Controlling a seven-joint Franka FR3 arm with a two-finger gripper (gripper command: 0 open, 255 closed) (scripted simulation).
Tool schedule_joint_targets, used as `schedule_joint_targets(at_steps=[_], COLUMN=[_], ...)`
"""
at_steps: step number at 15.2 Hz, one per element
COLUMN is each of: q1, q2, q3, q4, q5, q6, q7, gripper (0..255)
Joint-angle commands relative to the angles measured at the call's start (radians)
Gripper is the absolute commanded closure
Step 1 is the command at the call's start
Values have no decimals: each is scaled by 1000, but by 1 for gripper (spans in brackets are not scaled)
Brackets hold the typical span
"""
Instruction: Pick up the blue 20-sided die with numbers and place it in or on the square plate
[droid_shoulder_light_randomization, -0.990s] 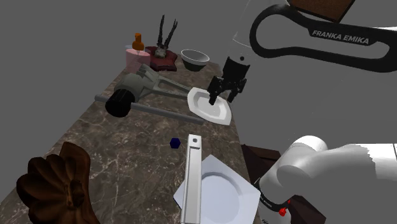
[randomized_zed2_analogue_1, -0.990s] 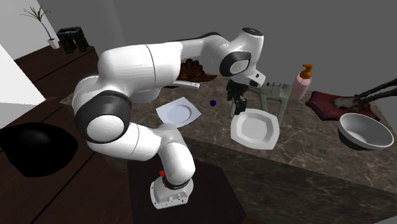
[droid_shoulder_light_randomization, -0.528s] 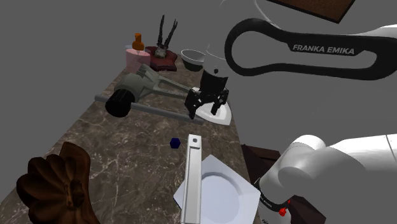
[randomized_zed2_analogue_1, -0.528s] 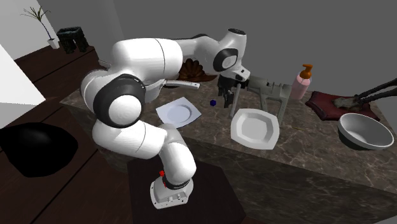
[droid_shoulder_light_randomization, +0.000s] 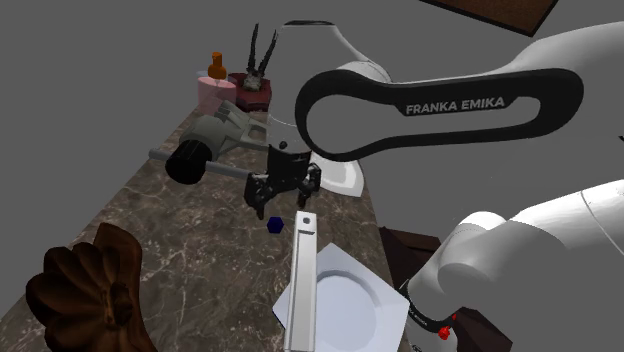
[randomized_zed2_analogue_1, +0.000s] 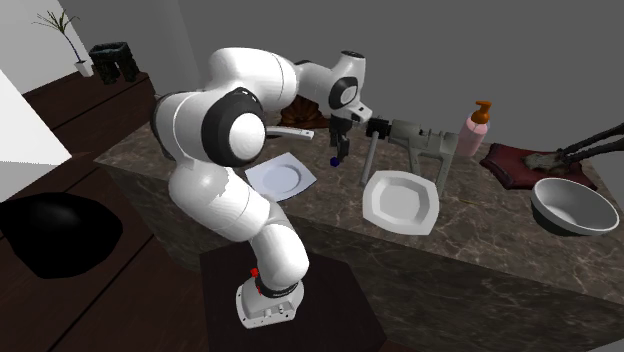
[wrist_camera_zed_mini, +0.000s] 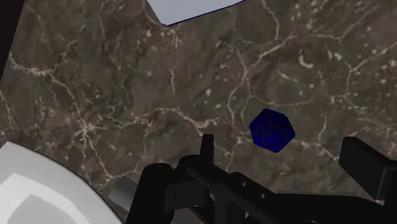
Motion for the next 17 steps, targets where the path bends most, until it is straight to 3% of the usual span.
schedule_joint_targets(at_steps=[1, 8, 15, 16, 17], q1=[2, 5, 5, 5, 5], q2=[21, 48, 48, 48, 48], q3=[20, 41, 40, 40, 40], q4=[-1, -69, -69, -69, -69], q5=[1, 7, 7, 7, 7], q6=[19, 114, 114, 114, 114], q7=[23, 26, 26, 26, 26], gripper=[0, 0, 0, 255, 255])
